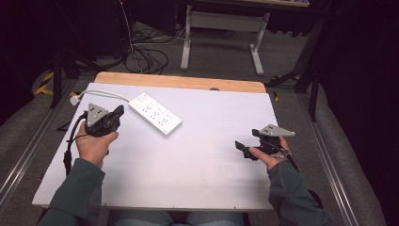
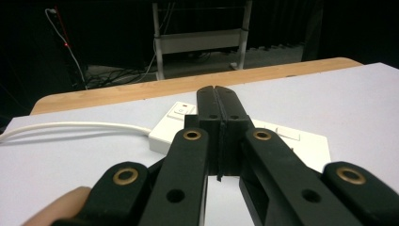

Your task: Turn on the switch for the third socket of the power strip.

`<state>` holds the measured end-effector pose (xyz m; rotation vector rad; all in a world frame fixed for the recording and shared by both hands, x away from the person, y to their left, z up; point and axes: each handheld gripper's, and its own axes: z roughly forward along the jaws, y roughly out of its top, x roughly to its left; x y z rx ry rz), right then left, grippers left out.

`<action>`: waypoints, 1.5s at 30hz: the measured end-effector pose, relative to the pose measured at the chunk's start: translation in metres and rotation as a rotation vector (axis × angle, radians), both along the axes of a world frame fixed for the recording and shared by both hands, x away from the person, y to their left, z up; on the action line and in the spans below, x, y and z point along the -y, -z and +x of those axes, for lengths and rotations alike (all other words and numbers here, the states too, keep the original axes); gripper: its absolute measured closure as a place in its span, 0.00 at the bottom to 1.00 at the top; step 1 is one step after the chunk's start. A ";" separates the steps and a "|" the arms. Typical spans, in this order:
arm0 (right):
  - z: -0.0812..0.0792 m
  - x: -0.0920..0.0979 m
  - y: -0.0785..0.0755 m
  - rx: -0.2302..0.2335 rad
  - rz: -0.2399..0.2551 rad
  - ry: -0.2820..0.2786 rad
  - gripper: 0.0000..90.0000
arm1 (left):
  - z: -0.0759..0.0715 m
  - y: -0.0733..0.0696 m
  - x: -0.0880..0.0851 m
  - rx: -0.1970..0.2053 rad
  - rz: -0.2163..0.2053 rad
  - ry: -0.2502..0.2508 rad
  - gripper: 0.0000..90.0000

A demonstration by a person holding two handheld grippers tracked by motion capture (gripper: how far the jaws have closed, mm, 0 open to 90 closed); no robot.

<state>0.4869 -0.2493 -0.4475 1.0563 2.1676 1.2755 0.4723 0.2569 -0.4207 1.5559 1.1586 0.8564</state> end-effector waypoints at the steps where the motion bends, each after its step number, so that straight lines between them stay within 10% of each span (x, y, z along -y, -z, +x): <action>1: 0.000 0.000 0.000 0.000 0.000 0.000 0.12 | 0.001 0.000 0.001 -0.001 0.001 0.003 1.00; 45: -0.002 0.002 0.000 0.000 0.003 0.001 0.12 | 0.035 0.004 0.042 -0.047 0.048 0.127 1.00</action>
